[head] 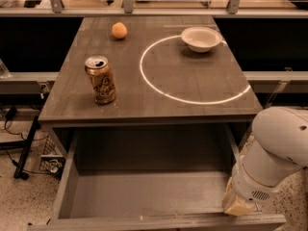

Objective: Open top drawer

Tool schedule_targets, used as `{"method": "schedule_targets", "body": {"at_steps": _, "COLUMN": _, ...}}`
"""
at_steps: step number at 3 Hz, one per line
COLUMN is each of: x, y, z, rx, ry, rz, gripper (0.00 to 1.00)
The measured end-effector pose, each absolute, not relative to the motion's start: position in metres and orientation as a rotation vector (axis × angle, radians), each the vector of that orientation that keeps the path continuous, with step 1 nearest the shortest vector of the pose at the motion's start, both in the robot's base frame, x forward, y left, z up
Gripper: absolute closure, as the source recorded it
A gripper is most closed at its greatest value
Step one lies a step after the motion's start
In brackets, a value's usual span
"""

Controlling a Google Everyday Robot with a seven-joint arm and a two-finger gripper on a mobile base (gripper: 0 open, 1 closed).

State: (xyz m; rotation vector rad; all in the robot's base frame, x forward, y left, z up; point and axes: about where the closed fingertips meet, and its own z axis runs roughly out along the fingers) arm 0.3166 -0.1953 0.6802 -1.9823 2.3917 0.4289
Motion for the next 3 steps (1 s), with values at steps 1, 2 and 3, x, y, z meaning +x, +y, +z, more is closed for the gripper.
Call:
{"method": "schedule_targets", "body": {"at_steps": 1, "x": 0.337, "y": -0.204, "z": 0.702, "rx": -1.879, "ry": 2.314, "rz": 0.388, "gripper": 1.0}}
{"method": "schedule_targets", "body": {"at_steps": 2, "x": 0.358, "y": -0.215, "z": 0.724, "rx": -1.796, "ry": 2.256, "rz": 0.339, "gripper": 1.0}}
{"method": "schedule_targets", "body": {"at_steps": 3, "x": 0.375, "y": -0.241, "z": 0.756, "rx": -1.665, "ry": 2.219, "rz": 0.258, "gripper": 1.0}}
